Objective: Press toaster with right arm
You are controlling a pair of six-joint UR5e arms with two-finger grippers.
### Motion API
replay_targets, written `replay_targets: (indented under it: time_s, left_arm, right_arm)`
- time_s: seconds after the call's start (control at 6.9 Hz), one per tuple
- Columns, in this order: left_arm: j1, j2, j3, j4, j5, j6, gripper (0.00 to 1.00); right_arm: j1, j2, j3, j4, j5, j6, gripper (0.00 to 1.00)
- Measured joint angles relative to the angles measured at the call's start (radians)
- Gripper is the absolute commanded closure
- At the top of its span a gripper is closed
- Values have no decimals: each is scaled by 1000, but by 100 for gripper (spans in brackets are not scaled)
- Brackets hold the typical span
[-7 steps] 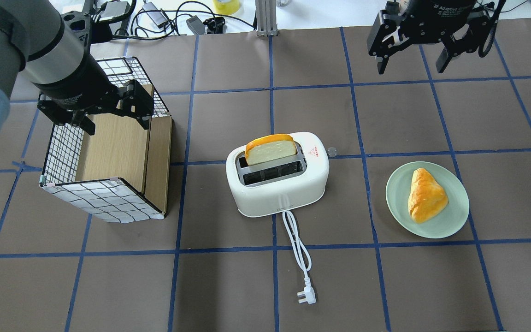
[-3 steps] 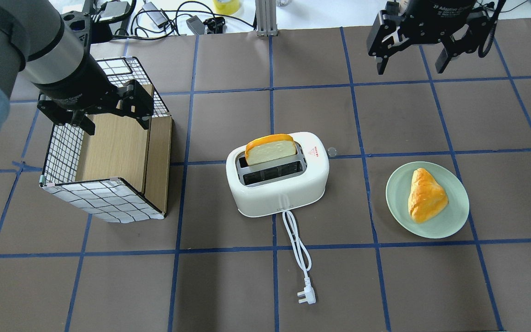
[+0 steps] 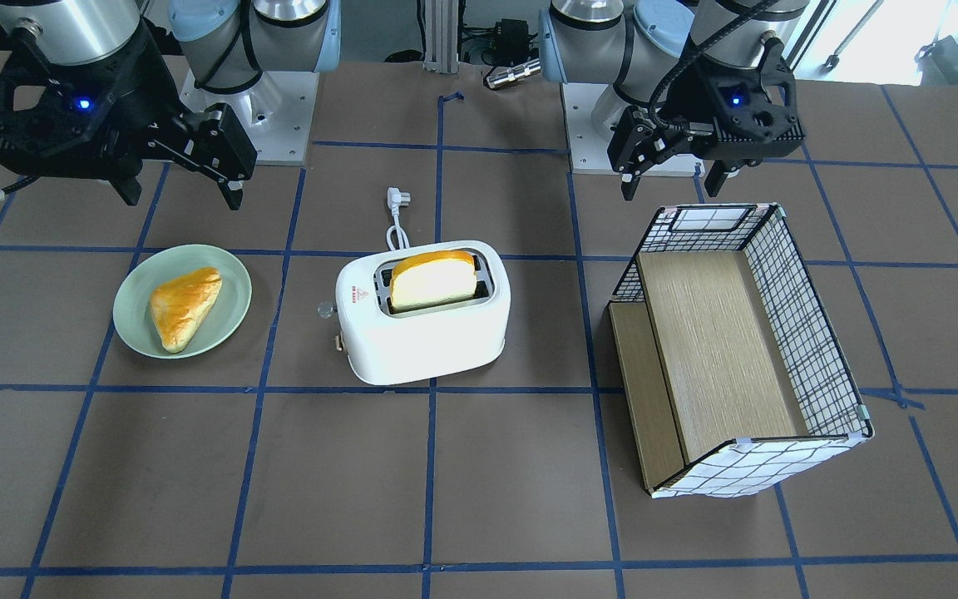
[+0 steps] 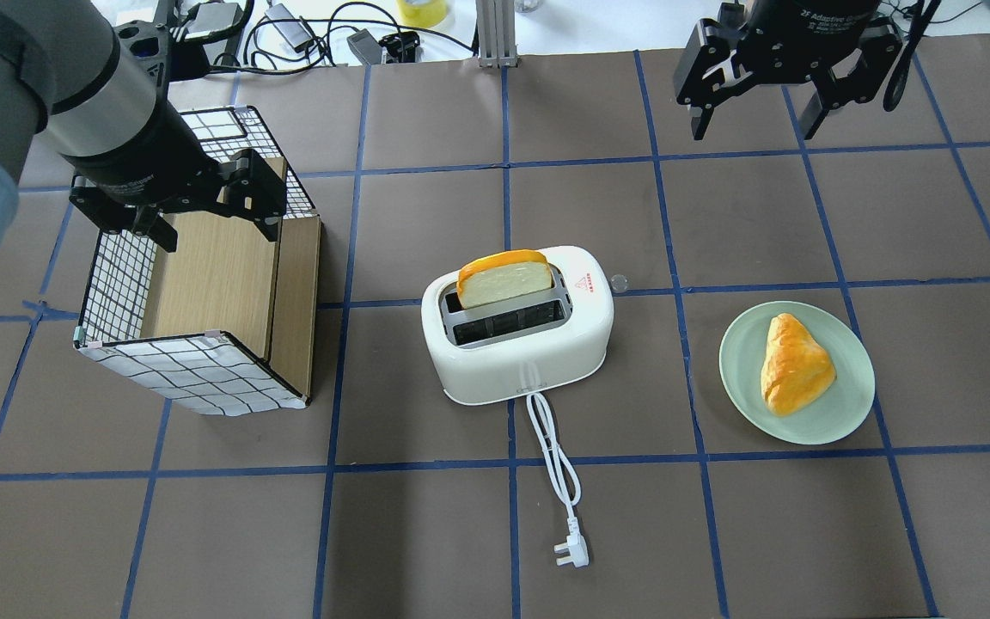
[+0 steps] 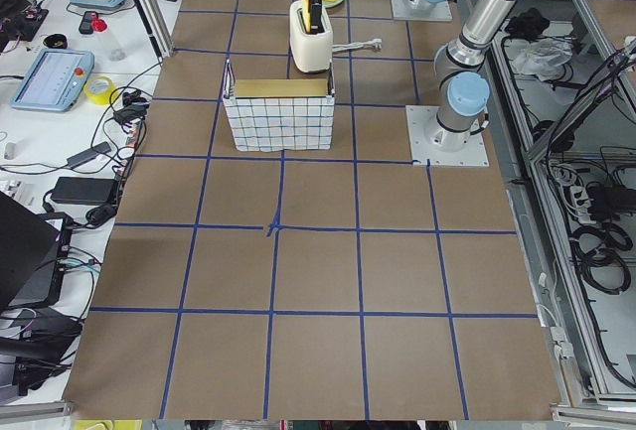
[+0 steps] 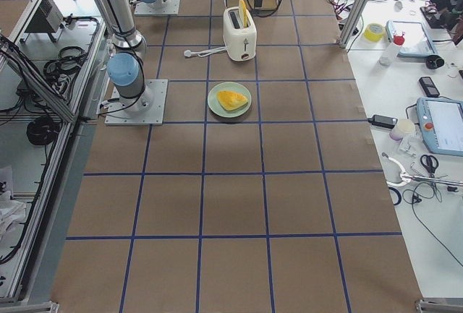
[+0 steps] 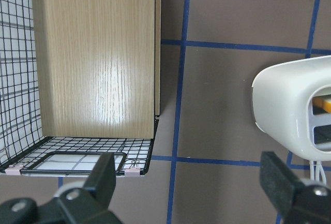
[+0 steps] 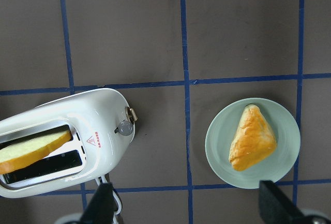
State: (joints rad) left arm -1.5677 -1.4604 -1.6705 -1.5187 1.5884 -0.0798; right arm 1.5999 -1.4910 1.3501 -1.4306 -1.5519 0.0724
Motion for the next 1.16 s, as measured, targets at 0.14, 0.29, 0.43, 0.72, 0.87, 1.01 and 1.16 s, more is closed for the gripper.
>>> replay_targets:
  time_s: [0.14, 0.29, 0.43, 0.72, 0.87, 1.01, 1.16]
  left_arm:
    - [0, 0, 0, 0, 0, 0, 0]
    - [0, 0, 0, 0, 0, 0, 0]
    - [0, 0, 0, 0, 0, 0, 0]
    - [0, 0, 0, 0, 1, 0, 0]
    - [0, 0, 0, 0, 0, 0, 0]
    - [0, 0, 0, 0, 0, 0, 0]
    - [0, 0, 0, 0, 0, 0, 0]
  right_arm:
    - [0, 0, 1, 0, 1, 0, 0]
    - [0, 0, 1, -1, 1, 0, 0]
    - [0, 0, 1, -1, 1, 0, 1]
    - [-2, 2, 2, -1, 3, -1, 76]
    - [-7, 4, 4, 4, 7, -2, 98]
    - [-12, 6, 9, 15, 22, -9, 100]
    - [-19, 8, 21, 25, 52, -29, 100]
